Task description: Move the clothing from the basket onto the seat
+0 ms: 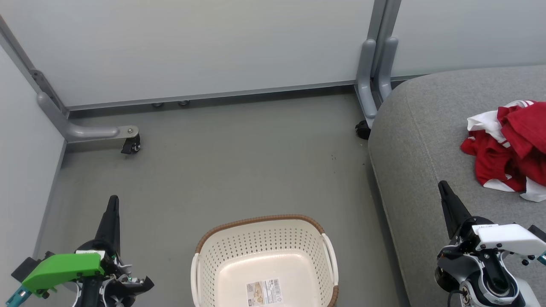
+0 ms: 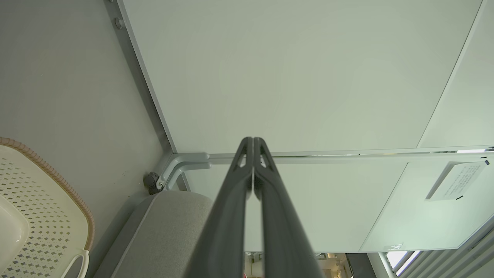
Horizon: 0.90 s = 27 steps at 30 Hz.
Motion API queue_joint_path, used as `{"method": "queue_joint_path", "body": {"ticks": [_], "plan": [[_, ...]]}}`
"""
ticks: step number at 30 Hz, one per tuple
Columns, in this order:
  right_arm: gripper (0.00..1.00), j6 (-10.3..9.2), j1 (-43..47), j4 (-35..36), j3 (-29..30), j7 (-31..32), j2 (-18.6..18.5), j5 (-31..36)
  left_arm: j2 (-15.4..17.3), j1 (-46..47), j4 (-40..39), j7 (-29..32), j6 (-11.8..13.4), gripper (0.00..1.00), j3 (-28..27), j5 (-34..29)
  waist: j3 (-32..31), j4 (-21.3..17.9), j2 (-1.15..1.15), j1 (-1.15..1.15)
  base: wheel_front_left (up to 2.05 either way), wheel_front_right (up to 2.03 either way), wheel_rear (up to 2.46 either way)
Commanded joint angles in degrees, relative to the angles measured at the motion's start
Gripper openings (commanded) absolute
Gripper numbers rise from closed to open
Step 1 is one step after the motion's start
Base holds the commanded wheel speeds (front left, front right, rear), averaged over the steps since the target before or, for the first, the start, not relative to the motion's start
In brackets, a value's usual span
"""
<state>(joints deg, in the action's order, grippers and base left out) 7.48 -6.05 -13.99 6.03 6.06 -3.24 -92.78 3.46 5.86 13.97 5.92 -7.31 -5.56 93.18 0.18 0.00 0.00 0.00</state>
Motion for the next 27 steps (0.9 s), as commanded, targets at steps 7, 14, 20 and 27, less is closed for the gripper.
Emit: {"method": "queue_joint_path", "body": {"ticks": [7,14,20,27], "plan": [[0.0,0.02,-0.3,-0.1,0.1,0.3,0.0,0.0,0.1,0.7,0.1,0.1,-0.3,0.0,-0.4,-0.2,0.0,0.0,0.0,0.0,0.0,0.0,0.0],[0.0,0.02,-0.3,-0.1,0.2,0.3,0.0,0.0,0.0,0.7,0.1,0.2,-0.3,0.0,-0.5,-0.3,0.0,0.0,0.0,0.0,0.0,0.0,0.0],[0.0,0.02,-0.3,-0.1,0.2,0.4,0.1,0.1,0.0,0.7,0.1,0.3,-0.3,0.0,-0.5,-0.4,0.0,0.0,0.0,0.0,0.0,0.0,0.0],[0.0,0.02,-0.3,-0.1,0.3,0.4,0.1,0.1,-0.1,0.7,0.1,0.4,-0.3,0.0,-0.6,-0.5,0.0,0.0,0.0,0.0,0.0,0.0,0.0]]}}
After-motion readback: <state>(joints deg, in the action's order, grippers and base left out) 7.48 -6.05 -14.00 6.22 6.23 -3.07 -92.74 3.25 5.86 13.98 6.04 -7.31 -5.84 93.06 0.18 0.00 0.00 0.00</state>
